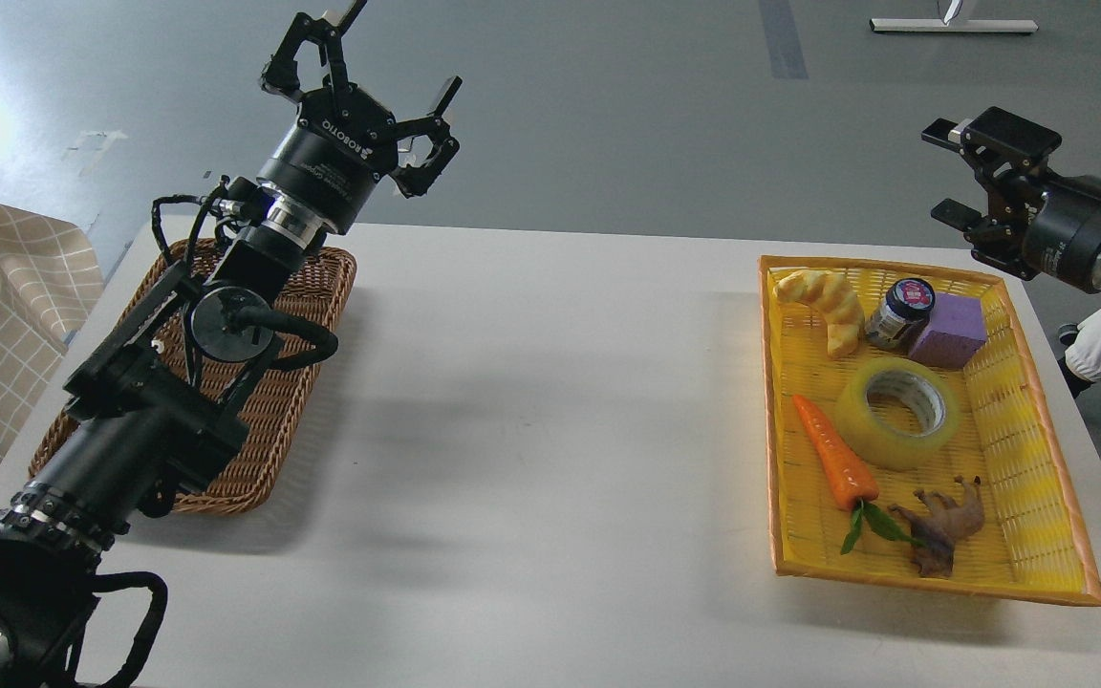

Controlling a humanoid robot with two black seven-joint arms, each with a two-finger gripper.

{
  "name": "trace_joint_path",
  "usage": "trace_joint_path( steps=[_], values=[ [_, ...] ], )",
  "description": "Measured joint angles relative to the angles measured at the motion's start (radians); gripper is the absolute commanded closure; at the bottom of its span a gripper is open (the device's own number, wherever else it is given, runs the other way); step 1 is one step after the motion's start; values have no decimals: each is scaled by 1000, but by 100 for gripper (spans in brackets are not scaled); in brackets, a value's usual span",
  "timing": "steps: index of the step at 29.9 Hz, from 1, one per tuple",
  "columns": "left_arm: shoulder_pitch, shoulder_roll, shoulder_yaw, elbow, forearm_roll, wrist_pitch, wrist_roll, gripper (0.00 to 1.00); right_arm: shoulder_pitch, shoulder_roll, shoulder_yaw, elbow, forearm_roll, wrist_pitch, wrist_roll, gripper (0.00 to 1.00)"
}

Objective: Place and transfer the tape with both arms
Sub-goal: 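Raise the right gripper and move it toward the yellow tape roll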

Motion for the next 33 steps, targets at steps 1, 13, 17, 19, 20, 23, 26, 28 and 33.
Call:
trace_joint_path(
  steps=[1,13,17,19,20,23,26,28,33],
  values=[
    [0,0,0,0,0,0,0,2,6,-12,-13,10,-21,0,0,0],
    [-4,2,0,0,0,0,0,2,-14,-215,-108,180,-317,-1,-42,0],
    [-4,1,0,0,0,0,0,2,-33,-262,-136,217,-325,-1,-44,0],
    [-4,1,-1,0,0,0,0,2,-49,-274,-139,219,-336,-1,-45,0],
    [-4,1,-1,0,0,0,0,2,-54,-277,-139,220,-343,-1,-45,1],
    [-4,1,-1,0,0,0,0,2,-62,-281,-140,221,-372,-1,-45,1],
    [-4,1,-1,0,0,0,0,2,-71,-282,-141,221,-398,-1,-47,1],
    [-3,1,-1,0,0,0,0,2,-79,-282,-141,221,-405,-1,-47,1],
    [-3,2,-1,0,0,0,0,2,-84,-284,-140,225,-437,-1,-47,1]
  ],
)
